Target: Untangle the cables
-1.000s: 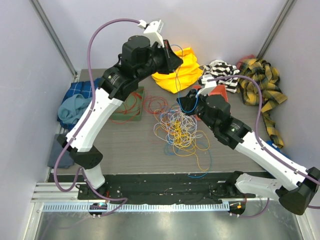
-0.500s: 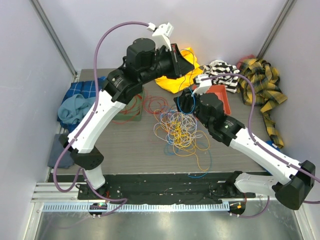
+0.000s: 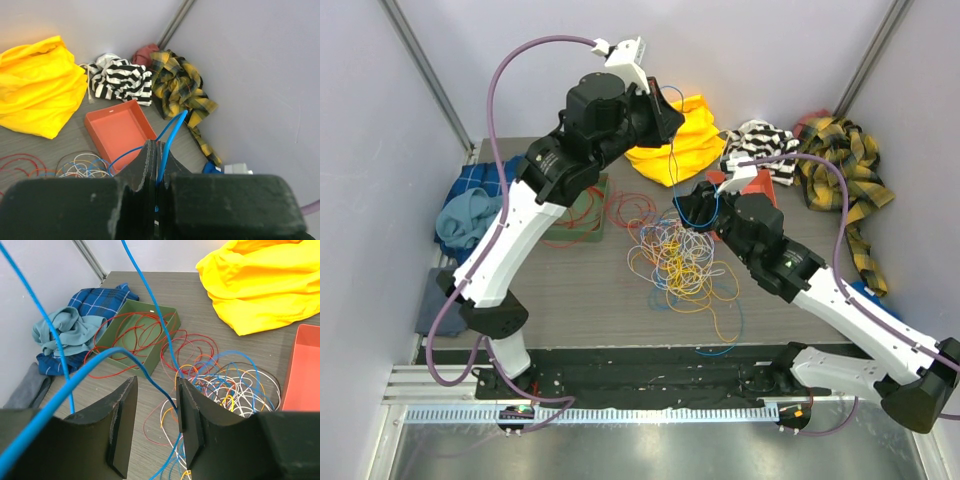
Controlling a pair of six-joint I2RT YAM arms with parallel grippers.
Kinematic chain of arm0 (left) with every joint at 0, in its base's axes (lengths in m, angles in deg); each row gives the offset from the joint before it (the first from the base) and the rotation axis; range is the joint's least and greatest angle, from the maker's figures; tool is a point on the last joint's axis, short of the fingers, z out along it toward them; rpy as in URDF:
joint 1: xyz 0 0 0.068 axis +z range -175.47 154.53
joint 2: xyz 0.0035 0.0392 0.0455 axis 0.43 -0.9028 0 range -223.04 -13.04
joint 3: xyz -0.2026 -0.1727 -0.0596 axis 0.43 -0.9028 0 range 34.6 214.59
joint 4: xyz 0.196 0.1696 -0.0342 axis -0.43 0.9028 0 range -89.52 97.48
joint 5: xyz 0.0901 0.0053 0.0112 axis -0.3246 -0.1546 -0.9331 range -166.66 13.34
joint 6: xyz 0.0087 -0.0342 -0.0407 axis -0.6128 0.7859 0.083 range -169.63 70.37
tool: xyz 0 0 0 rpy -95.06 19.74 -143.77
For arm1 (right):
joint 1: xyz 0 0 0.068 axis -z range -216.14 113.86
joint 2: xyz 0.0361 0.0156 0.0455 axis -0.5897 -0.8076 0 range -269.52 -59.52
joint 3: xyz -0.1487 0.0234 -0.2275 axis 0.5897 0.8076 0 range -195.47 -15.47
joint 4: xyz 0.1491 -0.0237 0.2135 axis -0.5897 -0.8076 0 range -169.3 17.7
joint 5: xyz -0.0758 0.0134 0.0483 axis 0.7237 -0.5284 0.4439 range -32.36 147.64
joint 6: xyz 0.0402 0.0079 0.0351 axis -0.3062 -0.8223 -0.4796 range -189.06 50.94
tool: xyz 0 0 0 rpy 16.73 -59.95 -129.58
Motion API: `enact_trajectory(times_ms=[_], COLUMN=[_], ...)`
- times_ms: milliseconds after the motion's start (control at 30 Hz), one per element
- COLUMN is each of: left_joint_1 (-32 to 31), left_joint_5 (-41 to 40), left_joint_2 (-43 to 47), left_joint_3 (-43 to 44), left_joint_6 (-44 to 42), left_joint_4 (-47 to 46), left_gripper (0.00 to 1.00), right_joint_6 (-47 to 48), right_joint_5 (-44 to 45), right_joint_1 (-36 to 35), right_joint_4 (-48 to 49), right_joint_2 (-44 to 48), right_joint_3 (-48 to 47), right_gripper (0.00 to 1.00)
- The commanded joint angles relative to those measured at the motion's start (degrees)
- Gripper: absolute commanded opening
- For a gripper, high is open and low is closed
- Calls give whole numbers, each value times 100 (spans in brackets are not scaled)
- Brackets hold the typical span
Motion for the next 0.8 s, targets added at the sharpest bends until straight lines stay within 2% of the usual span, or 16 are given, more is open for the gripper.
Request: enact_trajectory(times_ms=[0,333,700,767], left_joint_1=[-2,-2,-99,-116], left_joint_5=[-335,447,720,729], left_joint_2=[-15,63,354,406], left_joint_3=[190,190,-29,-99], left_joint_6=[-175,167,325,317], left_joint_4=[21,-23,-102,-111], left_gripper=[0,0,0,0], right_joint_6=[-33,169,371,354], right_joint_5=[-2,165,543,648], right_joint_1=[-26,-26,-18,-26], right_joint_4=[-6,134,266,231], right_joint_2=[143,-155,-604,-674], right_joint_3=[29,-41,-217,-269], right_gripper=[44,45,47,23])
